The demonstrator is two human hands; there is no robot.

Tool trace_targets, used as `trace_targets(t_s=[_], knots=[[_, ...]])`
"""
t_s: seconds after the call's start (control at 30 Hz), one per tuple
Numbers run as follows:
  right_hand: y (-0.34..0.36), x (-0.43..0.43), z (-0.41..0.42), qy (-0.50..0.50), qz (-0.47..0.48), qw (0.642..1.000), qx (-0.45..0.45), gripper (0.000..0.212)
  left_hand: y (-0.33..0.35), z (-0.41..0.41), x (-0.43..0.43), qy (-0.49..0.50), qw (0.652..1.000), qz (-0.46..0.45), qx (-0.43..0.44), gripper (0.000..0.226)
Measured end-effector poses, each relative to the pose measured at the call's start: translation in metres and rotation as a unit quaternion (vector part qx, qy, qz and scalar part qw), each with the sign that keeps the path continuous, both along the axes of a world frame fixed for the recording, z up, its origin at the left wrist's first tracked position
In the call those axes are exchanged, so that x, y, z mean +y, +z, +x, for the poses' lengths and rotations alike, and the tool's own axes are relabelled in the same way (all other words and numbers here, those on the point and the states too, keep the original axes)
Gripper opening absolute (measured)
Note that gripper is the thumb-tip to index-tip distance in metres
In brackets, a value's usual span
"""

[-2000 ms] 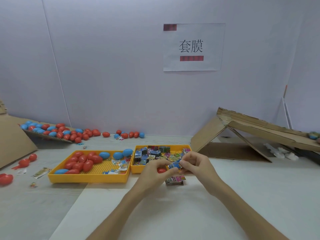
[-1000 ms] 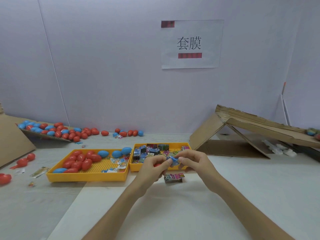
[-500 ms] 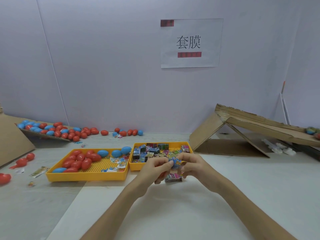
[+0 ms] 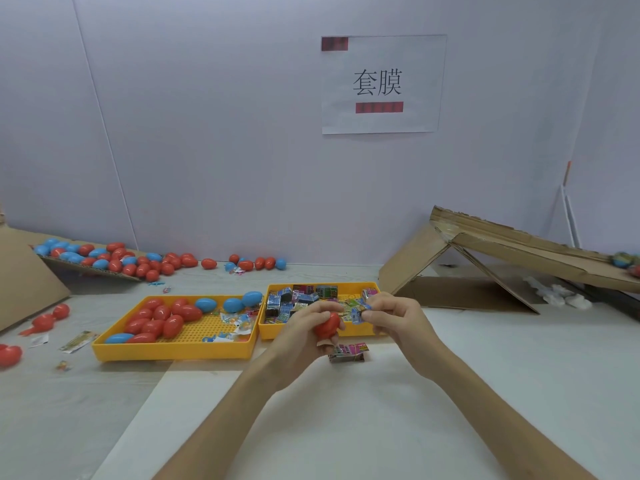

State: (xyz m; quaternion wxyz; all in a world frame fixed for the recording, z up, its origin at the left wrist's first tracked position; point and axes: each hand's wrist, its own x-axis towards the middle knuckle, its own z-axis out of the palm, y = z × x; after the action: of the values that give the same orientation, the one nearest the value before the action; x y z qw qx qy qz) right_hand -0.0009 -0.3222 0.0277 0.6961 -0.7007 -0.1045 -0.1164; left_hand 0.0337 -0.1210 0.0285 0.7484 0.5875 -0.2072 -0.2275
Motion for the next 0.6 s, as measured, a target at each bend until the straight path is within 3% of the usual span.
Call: trace_targets(t_s=[0.1, 0.2, 0.43, 0.6], knots=[[-0.0009, -0.0021, 0.0014, -0.022, -0.007, 1.0, -0.011, 0.023, -0.0022, 0.0003, -0.0003, 0.021, 0.999, -0.003, -0.023, 0.033], [-0.0002, -0.0022, 0.0006, -0.049, -0.029, 0.998, -0.023, 0.02, -0.0047, 0.0032, 0.0002, 0.048, 0.999, -0.015, -0.02, 0.046], [-0.0048, 0.0004, 0.0021, -0.107, -0.091, 0.99, -0.014, 0.008, -0.0066, 0.0044, 0.0, 0.055, 0.998, -0.038, -0.022, 0.044], [-0.0059, 0.0002, 0.0019, -0.114, -0.111, 0.987, -0.013, 0.004, -0.0084, 0.0058, -0.0003, 0.077, 0.996, 0.014, -0.048, 0.042]])
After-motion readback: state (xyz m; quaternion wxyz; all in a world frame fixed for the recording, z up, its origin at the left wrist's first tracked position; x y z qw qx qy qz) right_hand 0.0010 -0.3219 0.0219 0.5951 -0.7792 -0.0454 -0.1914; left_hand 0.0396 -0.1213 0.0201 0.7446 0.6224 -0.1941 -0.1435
